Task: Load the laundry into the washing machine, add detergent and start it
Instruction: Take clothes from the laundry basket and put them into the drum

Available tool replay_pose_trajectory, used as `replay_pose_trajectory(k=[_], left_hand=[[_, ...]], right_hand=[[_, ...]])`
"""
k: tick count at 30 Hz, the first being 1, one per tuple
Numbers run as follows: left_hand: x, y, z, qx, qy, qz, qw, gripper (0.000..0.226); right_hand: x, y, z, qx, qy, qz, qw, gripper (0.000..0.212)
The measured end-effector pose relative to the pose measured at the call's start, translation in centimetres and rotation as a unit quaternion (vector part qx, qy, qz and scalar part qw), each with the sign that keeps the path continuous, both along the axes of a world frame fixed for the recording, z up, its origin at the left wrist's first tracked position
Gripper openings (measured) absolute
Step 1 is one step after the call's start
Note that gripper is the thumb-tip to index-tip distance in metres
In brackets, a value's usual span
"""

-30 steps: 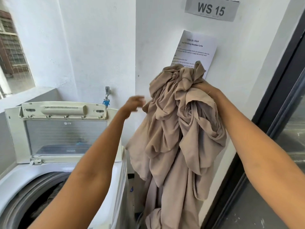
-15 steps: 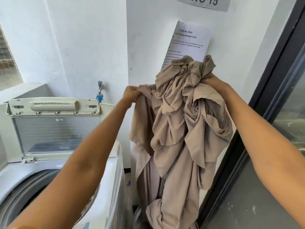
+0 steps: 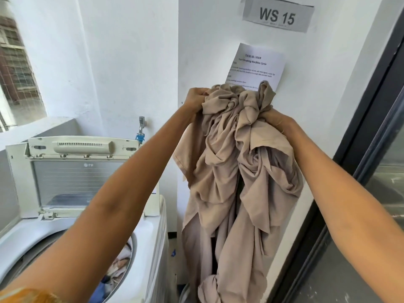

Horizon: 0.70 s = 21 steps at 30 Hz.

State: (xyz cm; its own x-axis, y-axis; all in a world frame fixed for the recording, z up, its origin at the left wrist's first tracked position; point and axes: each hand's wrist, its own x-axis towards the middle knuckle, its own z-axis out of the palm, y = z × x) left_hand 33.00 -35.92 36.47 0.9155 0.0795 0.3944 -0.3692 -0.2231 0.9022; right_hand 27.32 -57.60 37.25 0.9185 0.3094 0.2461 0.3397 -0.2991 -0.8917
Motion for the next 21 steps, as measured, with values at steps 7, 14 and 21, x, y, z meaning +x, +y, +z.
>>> replay_pose_trajectory(k=[7, 14, 21], left_hand=[[0.4, 1.8, 1.5, -0.02, 0.024, 0.061, 0.998, 0.029], [0.2, -0.5, 1.8, 0.108, 0.024, -0.055, 0.992, 0.025], [0.3, -1.6, 1.3, 0.099, -0.009, -0.103, 0.99, 0.032]], right_hand=[[0.3, 0.7, -1.0, 0.011, 0.015, 0.019, 1.0, 0.041], [1.6, 1.0, -1.9, -0.036, -0.01, -0.018, 0.999, 0.034], [1.7, 1.3, -2.2, -0.026, -0.005, 0.001, 1.0, 0.035]])
